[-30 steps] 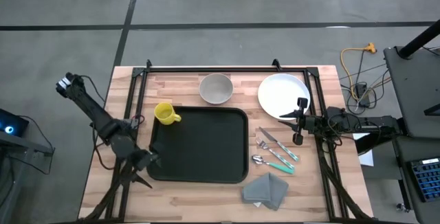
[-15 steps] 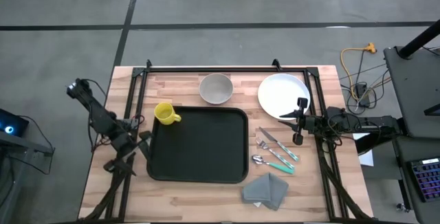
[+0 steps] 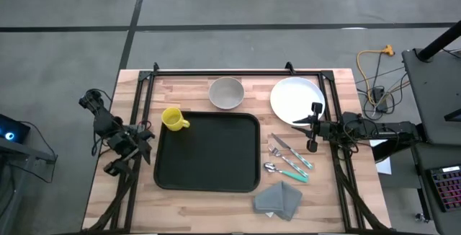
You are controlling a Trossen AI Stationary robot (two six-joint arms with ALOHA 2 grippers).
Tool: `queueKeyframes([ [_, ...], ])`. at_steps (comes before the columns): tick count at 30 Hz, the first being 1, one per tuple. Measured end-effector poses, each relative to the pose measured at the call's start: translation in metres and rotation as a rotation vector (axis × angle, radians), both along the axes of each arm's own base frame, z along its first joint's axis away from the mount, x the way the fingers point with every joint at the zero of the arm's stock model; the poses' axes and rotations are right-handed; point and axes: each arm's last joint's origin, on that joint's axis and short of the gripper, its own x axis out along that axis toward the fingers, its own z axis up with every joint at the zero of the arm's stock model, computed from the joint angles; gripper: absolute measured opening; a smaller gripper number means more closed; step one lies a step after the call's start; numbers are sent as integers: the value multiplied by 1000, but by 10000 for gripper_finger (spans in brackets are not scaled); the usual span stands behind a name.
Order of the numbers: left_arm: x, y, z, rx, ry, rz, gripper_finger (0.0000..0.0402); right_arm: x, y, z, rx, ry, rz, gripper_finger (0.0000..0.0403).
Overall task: Set up tray
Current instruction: Put the white plate on the black serving tray below the yellow cup
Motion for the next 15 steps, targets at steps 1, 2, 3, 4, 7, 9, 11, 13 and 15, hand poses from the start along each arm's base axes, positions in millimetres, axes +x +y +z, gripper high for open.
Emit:
queueKeyframes([
  [1,0,0,0,-3,-16,3,255,0,0,0,0,1,1,68],
  [2,0,0,1,-13,-30,3,255,0,0,0,0,1,0,68],
  [3,0,0,1,-16,-34,3,255,0,0,0,0,1,1,68],
  [4,0,0,1,-17,-34,5,255,0,0,0,0,1,0,68],
  [7,1,-1,-2,1,-15,4,255,0,0,0,0,1,0,68],
  [9,2,-2,-4,-1,-17,4,255,0,0,0,0,1,0,68],
  [11,2,-2,-7,5,-11,4,255,0,0,0,0,1,0,68],
  [13,3,-3,-11,13,-2,4,255,0,0,0,0,1,1,68],
  [15,4,-4,-16,8,-8,4,255,0,0,0,0,1,1,68],
])
